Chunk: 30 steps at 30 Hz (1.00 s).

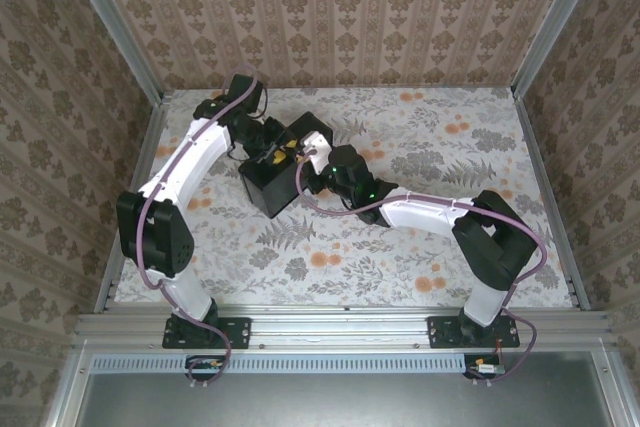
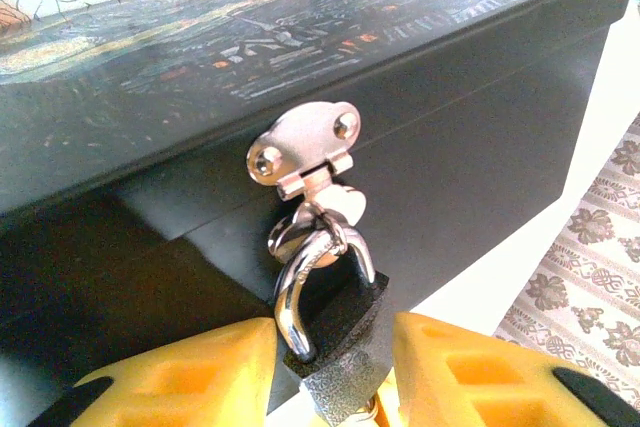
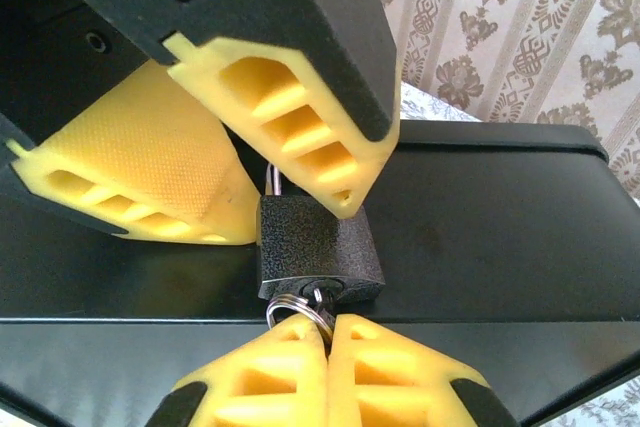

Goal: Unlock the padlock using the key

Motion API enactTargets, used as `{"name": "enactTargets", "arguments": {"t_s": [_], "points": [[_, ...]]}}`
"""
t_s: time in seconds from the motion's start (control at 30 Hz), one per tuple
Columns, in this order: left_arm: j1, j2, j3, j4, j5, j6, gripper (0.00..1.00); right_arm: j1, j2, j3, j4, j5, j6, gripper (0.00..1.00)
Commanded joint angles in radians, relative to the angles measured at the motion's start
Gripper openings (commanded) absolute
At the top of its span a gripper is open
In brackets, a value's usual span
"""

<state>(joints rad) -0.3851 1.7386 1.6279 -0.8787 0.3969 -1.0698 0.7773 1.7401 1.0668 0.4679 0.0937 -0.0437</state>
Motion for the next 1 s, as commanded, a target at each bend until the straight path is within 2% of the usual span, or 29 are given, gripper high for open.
{"name": "enactTargets", "arguments": {"t_s": [0.0, 0.17, 0.57, 0.73, 0.87, 0.97], "points": [[-0.018, 0.02, 0.015, -0.086, -0.027, 0.012, 0.4, 0.015, -0.016, 0.002, -0.023, -0.012, 0.103, 0.0], [-0.017, 0.016, 0.077, -0.125, -0.045, 0.041, 0.42, 0.01, -0.039, -0.018, -0.037, -0.008, 0.146, 0.0], [0.045, -0.045, 0.066, -0.105, -0.033, 0.076, 0.48, -0.038, -0.074, -0.061, -0.029, -0.083, 0.256, 0.0], [0.068, -0.054, 0.053, -0.09, -0.028, 0.093, 0.48, -0.05, -0.082, -0.049, -0.062, -0.092, 0.242, 0.0], [0.095, -0.068, 0.077, -0.078, -0.027, 0.143, 0.5, -0.063, -0.093, -0.031, -0.125, -0.101, 0.258, 0.0], [0.119, -0.064, 0.122, -0.097, -0.057, 0.219, 0.5, -0.085, -0.102, -0.014, -0.153, -0.15, 0.359, 0.01]]}}
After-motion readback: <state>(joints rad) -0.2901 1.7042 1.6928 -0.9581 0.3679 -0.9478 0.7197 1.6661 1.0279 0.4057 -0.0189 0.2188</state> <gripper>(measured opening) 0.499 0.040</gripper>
